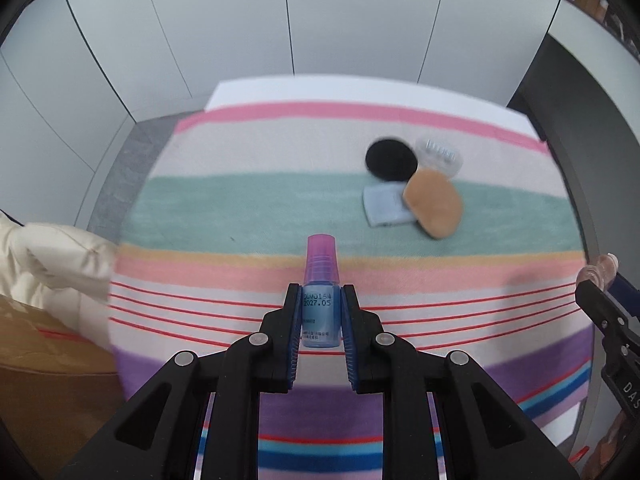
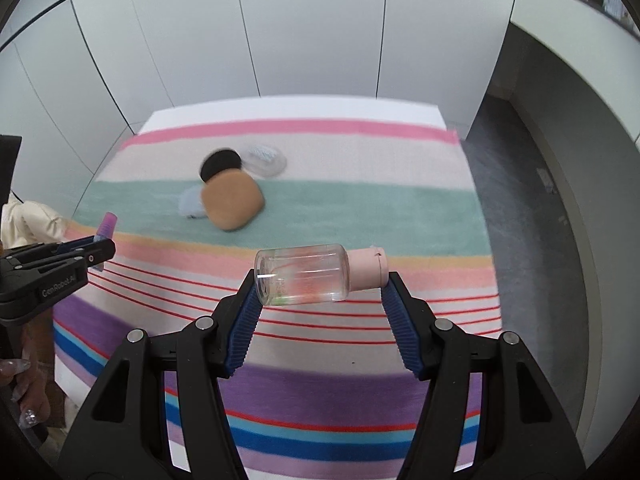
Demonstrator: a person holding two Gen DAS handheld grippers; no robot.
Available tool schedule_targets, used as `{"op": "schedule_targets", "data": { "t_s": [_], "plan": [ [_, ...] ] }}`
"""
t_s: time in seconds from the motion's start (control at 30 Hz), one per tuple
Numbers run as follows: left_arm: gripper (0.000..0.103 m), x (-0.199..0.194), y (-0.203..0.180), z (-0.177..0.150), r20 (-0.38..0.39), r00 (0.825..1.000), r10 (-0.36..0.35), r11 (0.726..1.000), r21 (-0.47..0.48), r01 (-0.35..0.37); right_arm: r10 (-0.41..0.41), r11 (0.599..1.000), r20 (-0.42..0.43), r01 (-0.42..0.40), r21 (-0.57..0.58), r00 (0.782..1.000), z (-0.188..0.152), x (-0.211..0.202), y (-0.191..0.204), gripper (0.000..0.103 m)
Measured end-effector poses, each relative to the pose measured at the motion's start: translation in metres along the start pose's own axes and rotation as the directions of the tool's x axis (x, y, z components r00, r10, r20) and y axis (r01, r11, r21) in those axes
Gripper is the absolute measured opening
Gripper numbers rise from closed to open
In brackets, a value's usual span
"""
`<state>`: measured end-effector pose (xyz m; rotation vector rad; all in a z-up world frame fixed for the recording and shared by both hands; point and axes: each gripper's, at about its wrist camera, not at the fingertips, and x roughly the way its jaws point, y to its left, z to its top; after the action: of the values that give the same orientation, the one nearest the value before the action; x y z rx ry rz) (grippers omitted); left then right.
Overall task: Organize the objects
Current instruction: 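Carry the spray vial with the left tool while the right tool carries the glass bottle to the box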
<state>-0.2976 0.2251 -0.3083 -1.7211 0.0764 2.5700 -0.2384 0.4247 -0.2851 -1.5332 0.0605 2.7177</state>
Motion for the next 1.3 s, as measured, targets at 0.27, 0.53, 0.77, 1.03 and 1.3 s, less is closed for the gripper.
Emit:
{"op": "schedule_targets", "data": {
  "t_s": [0.27, 0.53, 0.77, 1.03, 1.3],
  "plan": [
    [0.019, -0.073, 0.015, 0.027, 0.074, 0.997, -0.015, 1.0, 0.018, 0.014, -0.029, 0.999, 0.014, 0.029, -0.032, 0.999, 0.02, -0.053, 0.01, 0.063],
    [0.019, -0.152, 0.02, 0.041, 0.161, 0.986, -0.03, 0.999, 0.047, 0.023, -0.071, 0.994, 0.085, 0.078, -0.08, 0.994, 0.049, -0.123, 0.024, 0.063],
    [0.019, -0.215, 0.019, 0.043, 0.218, 0.974, -0.06, 0.995, 0.087, 0.042, -0.061, 0.995, 0.151, 0.072, -0.07, 0.987, 0.073, -0.186, 0.033, 0.063],
    [0.019, -0.261, 0.032, 0.04, 0.263, 0.957, -0.124, 0.992, 0.044, 0.117, -0.047, 0.996, 0.192, 0.061, -0.068, 0.98, 0.076, -0.231, 0.039, 0.063],
    [0.019, -0.265, 0.03, 0.022, 0.251, 0.96, -0.125, 0.992, 0.049, 0.116, -0.077, 0.993, 0.209, 0.094, -0.073, 0.975, 0.065, -0.242, 0.038, 0.063]
  ]
}}
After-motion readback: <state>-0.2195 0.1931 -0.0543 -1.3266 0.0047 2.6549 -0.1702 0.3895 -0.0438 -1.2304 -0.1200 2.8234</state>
